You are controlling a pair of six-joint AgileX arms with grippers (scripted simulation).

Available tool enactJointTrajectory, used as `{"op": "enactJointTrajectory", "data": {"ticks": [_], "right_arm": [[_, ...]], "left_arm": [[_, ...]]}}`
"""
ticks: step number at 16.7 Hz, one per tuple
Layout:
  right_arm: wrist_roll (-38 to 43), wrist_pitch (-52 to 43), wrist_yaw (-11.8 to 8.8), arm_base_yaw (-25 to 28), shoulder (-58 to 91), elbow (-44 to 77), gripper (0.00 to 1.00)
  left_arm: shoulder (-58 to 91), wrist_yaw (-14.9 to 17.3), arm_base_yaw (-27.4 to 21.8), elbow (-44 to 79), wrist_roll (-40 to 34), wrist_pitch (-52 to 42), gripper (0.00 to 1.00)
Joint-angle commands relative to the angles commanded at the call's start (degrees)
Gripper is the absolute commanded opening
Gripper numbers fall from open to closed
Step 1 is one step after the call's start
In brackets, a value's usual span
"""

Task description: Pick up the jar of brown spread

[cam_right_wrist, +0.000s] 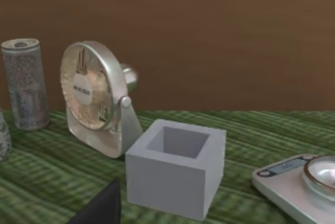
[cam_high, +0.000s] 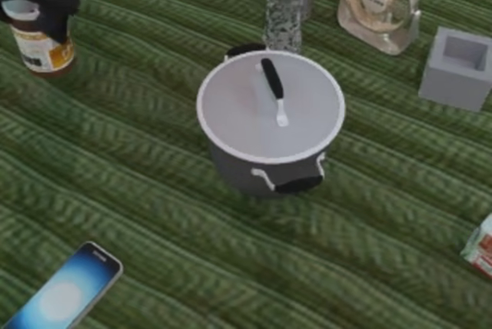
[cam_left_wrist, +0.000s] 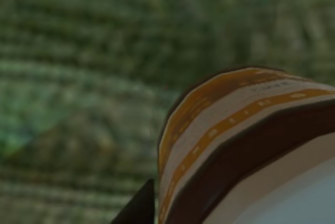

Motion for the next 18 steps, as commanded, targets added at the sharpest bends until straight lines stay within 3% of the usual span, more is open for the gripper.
{"op": "enactJointTrajectory", "data": {"ticks": [7,15,18], "right_arm": [[0.0,0.0,0.0,0.0,0.0,0.0,1.0],[0.0,0.0,0.0,0.0,0.0,0.0,1.0],[0.0,0.0,0.0,0.0,0.0,0.0,1.0]], "left_arm": [[-19.1,-0.3,0.7,-26.3,0.2,7.0,0.0],[-21.4,-0.3,0.4,-28.9,0.1,8.0,0.0],[-22.4,-1.1,-1.4,-31.4,-3.6,9.9,0.0]]}}
